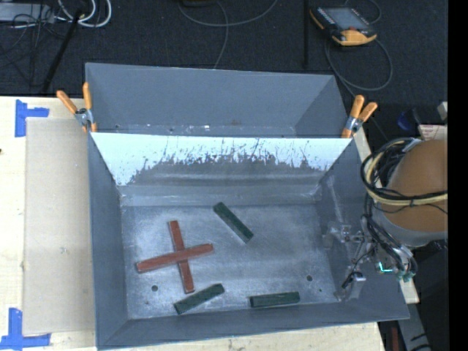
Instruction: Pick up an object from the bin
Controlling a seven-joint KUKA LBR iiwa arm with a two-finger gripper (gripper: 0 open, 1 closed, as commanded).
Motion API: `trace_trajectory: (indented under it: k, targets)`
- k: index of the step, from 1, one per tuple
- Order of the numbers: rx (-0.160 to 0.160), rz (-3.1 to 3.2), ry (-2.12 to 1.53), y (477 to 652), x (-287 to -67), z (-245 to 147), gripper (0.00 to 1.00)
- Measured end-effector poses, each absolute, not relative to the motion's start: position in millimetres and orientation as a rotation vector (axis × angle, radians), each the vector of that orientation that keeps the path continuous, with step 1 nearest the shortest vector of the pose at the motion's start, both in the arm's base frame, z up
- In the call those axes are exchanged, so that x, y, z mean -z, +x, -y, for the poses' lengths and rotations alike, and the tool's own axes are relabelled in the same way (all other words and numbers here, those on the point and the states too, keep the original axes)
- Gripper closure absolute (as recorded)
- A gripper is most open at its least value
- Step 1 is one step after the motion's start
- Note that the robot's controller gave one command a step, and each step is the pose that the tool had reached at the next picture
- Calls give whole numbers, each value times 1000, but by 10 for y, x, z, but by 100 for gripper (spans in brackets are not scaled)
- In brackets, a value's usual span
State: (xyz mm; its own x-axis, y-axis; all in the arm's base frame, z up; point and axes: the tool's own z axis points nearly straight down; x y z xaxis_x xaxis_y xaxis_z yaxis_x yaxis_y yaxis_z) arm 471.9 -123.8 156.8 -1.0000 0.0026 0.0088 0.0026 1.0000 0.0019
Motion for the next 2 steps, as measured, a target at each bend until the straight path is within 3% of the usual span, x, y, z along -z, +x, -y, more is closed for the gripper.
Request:
trace_trajectory:
  k: [1, 2]
  targets:
    - [3, 3119, 392, 4839, -1753, 483, 0]
    - [-4, 3106, 571, 4747, -708, 308, 0]
